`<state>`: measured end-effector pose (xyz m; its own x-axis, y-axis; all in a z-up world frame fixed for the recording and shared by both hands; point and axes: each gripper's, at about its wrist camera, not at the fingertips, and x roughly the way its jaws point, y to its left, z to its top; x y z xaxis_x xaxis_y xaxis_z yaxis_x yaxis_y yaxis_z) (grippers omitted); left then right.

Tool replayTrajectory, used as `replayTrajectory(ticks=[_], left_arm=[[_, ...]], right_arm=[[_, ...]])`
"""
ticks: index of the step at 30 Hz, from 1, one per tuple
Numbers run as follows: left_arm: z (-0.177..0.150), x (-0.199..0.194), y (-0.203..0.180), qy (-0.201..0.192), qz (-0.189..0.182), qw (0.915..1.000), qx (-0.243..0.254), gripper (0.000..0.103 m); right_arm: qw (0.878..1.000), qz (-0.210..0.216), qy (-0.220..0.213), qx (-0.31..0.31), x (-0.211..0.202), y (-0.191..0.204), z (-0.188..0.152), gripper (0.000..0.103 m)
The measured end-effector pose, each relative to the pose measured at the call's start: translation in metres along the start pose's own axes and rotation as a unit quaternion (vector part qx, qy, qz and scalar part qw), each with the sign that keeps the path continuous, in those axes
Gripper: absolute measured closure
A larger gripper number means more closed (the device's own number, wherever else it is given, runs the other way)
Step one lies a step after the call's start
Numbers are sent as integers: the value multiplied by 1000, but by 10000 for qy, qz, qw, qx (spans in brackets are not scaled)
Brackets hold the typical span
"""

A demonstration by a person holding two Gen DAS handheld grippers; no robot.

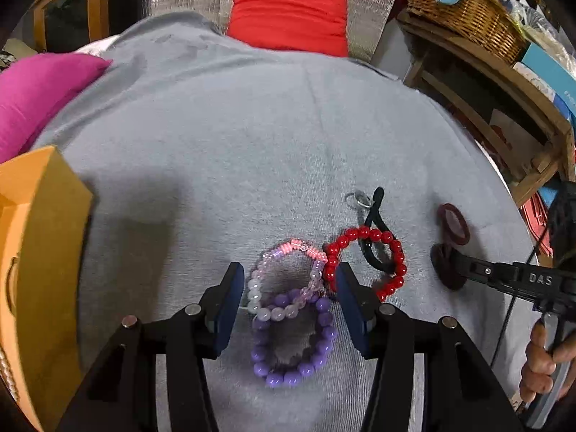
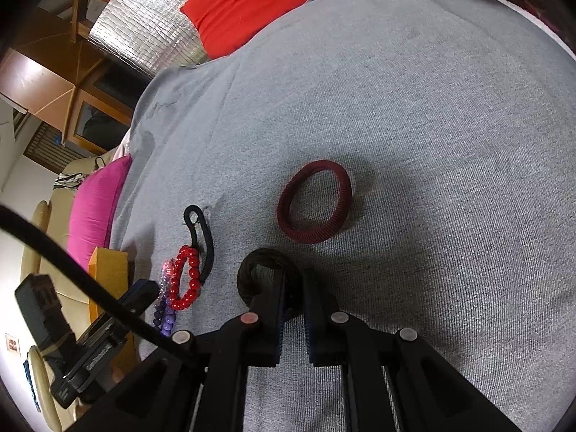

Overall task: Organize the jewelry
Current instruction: 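Grasp the pink-and-white bead bracelet on the purple bracelet with the left tool, then lift the pink-and-white bracelet with the left tool off the purple bracelet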

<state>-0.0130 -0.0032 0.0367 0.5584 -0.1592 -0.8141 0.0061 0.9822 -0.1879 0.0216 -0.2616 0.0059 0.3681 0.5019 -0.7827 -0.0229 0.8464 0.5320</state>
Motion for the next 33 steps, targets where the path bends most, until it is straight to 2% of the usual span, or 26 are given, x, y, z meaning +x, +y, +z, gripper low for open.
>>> replayTrajectory(ticks=[5, 7, 9, 10, 12, 17, 19, 21, 24, 27, 33], left_arm=[[7, 14, 0, 13, -46, 10000, -77, 51], [9, 10, 5, -121, -90, 9997, -187, 73], [11, 8, 13, -222, -61, 9992, -323, 76], [11, 7, 18, -263, -37, 9988, -404, 82], [9, 5, 29, -300, -10, 9979, -570, 87], [8, 2, 45, -302, -69, 9952, -925, 86], [8, 4, 45, -181, -185, 9949, -973, 72], [8, 5, 39, -145, -245, 9956, -895, 62], [8, 3, 25, -174, -288, 9973, -652, 61], [9, 12, 18, -64, -112, 9987, -500, 61], [11, 17, 7, -50, -15, 9996, -280, 61]], right_arm=[[10000, -7, -5, -7, -1, -1, -2, 92], [10000, -7, -7, -11, -1, -1, -2, 92], [10000, -9, -9, -13, -1, -1, -2, 92], [10000, -8, -9, -10, -1, -1, -2, 92], [10000, -13, -12, -7, -1, -1, -1, 92], [10000, -13, -14, 1, -1, -1, -1, 92], [10000, -15, -19, -1, -1, 0, -1, 92], [10000, -21, -24, -12, -1, 0, -1, 92], [10000, -12, -39, -20, -1, -1, -2, 92], [10000, 2, -62, -51, -1, -1, -4, 92], [10000, 23, -70, -52, -2, -1, -5, 92]])
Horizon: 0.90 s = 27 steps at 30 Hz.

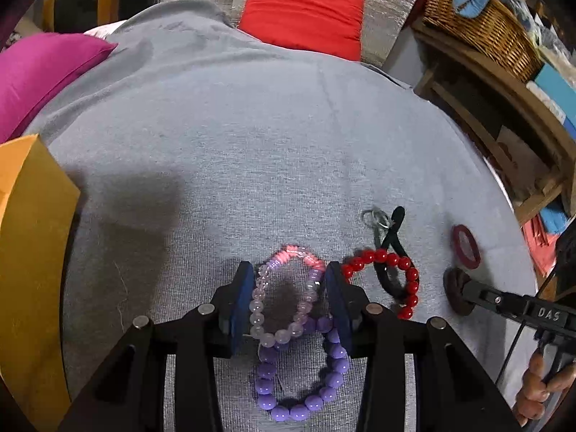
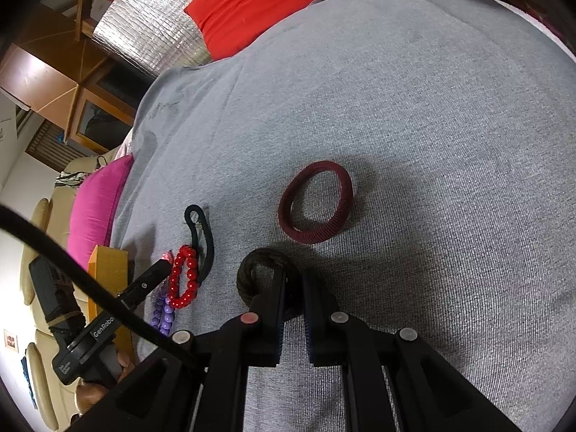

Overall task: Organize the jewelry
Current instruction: 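Lift the pink-and-white bracelet with the left tool off the purple bracelet, then carry the pink bracelet with the left tool while the right tool carries the hair tie into the box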

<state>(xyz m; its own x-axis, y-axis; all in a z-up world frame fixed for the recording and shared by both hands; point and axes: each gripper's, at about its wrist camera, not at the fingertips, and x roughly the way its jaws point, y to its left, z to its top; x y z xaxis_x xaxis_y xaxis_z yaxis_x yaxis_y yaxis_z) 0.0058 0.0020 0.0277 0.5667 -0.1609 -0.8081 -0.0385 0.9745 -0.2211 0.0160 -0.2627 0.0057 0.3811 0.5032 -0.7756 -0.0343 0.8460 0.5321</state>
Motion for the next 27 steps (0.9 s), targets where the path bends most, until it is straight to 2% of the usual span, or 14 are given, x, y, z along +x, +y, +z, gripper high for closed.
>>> replayTrajectory(ticks=[2, 3, 6, 15, 22, 27], left_arm=[[0, 1, -1, -1, 22, 10000, 33, 61], [0, 0, 0, -18, 41, 10000, 32, 64], [-2, -3, 7, -46, 166, 9999, -8, 88], [-4, -25, 26, -443, 80, 9984, -340, 88], [-13, -72, 27, -906, -59, 9949, -448, 88], [-25, -112, 24, -1229, 21, 9912, -500, 88]], right_arm=[[10000, -2, -22, 1, 0, 1, -1, 92], [10000, -14, -36, -25, 0, 1, -1, 92], [9999, -51, -106, -111, -2, 5, -2, 93], [9979, 261, -307, -510, -8, 30, -5, 93], [9922, 671, -620, -848, -20, 54, -10, 93], [9867, 933, -758, -1090, -22, 78, -20, 93]])
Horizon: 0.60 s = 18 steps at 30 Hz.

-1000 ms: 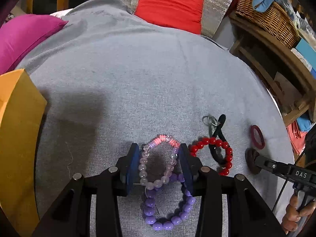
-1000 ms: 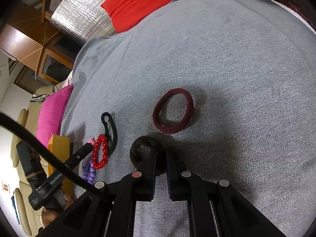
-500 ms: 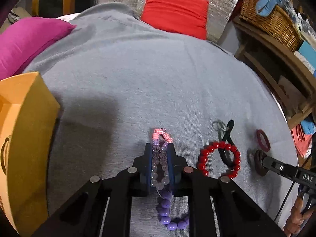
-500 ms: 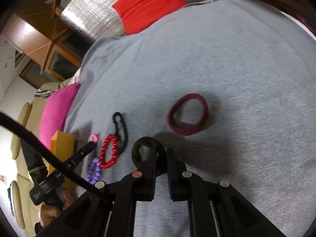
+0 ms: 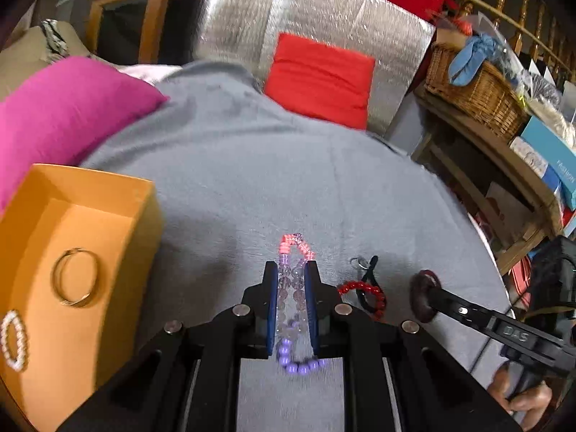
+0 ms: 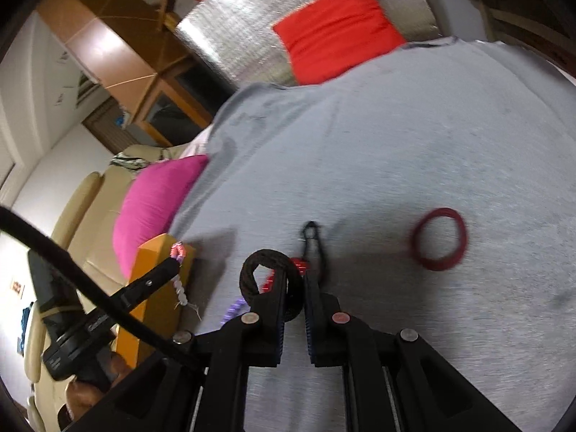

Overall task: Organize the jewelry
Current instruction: 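Carry the pink bracelet with the left tool while the right tool carries the hair tie into the box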

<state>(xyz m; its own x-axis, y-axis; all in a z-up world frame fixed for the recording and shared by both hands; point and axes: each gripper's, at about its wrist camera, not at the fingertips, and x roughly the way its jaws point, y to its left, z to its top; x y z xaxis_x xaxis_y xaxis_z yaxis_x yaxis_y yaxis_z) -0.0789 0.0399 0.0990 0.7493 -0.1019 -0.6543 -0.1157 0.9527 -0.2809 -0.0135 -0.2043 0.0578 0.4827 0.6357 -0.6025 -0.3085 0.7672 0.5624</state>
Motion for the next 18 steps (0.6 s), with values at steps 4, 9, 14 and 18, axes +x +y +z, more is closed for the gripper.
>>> replayTrajectory(ticks=[4, 9, 14, 18], left_arm=[[0, -41, 12, -316, 72, 9992, -236, 88], [-10, -98, 56, -582, 477, 9957, -539, 88], [-27, -138, 115, -528, 1049, 9894, -849, 88], [-51, -138, 153, -212, 1235, 9856, -1138, 88]], right_arm=[[9996, 153, -39, -234, 4, 27, -7, 93], [9974, 535, -56, -477, 10, 73, -17, 93], [9914, 936, 126, -907, 29, 140, -30, 93], [9840, 892, 475, -1469, 55, 206, -43, 93]])
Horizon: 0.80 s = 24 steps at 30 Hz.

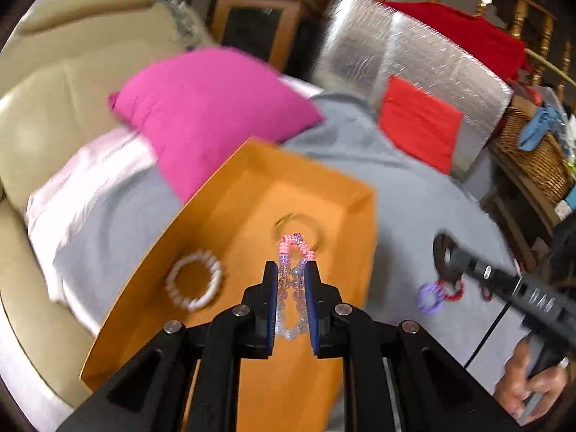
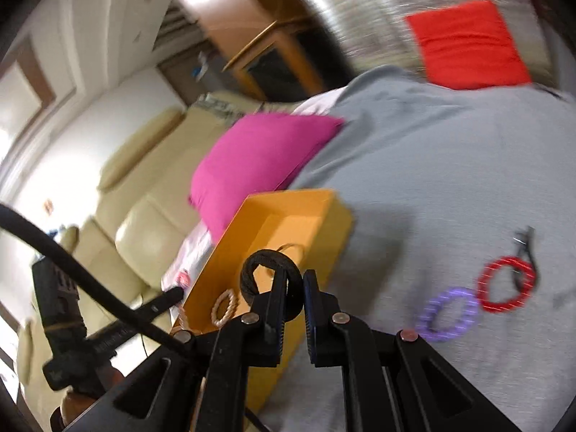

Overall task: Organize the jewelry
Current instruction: 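Carry the pink bracelet with the left tool while the right tool carries the hair tie into the box, then open both tools and move them back over the remaining jewelry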

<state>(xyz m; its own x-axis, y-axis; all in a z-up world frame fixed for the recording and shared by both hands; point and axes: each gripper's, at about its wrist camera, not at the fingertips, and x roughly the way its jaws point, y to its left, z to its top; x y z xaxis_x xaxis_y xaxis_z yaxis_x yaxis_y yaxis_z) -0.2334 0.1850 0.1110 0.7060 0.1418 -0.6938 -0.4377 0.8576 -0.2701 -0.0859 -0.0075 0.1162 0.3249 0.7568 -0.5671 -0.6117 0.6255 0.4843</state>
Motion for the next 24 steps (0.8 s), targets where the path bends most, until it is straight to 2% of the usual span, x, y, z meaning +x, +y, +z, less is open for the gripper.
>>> replayTrajectory(ticks=[2, 7, 14, 18, 21, 23, 24], left_arm=[[-9, 11, 14, 230, -4, 9997, -118, 88], [-29, 36, 31, 670, -36, 9972, -319, 88], [-39, 59, 48, 1060, -26, 9926, -599, 88], [-43, 66, 57, 1261, 18, 9895, -710, 88], [-43, 67, 62, 1338, 97, 9878, -787, 87], [-42, 66, 62, 1335, 139, 9882, -735, 80], [-42, 64, 63, 1325, 201, 9884, -717, 69]], right_arm=[[9995, -36, 265, -181, 18, 20, 3, 93], [9901, -489, 1156, -622, 72, 55, 4, 93], [9660, -1034, 2090, -1117, 137, 85, 2, 93], [9509, -1299, 2530, -1223, 170, 96, 0, 92], [9467, -1408, 2715, -1011, 184, 91, -1, 91], [9476, -1371, 2751, -868, 186, 87, -1, 89], [9491, -1345, 2733, -799, 184, 85, 0, 89]])
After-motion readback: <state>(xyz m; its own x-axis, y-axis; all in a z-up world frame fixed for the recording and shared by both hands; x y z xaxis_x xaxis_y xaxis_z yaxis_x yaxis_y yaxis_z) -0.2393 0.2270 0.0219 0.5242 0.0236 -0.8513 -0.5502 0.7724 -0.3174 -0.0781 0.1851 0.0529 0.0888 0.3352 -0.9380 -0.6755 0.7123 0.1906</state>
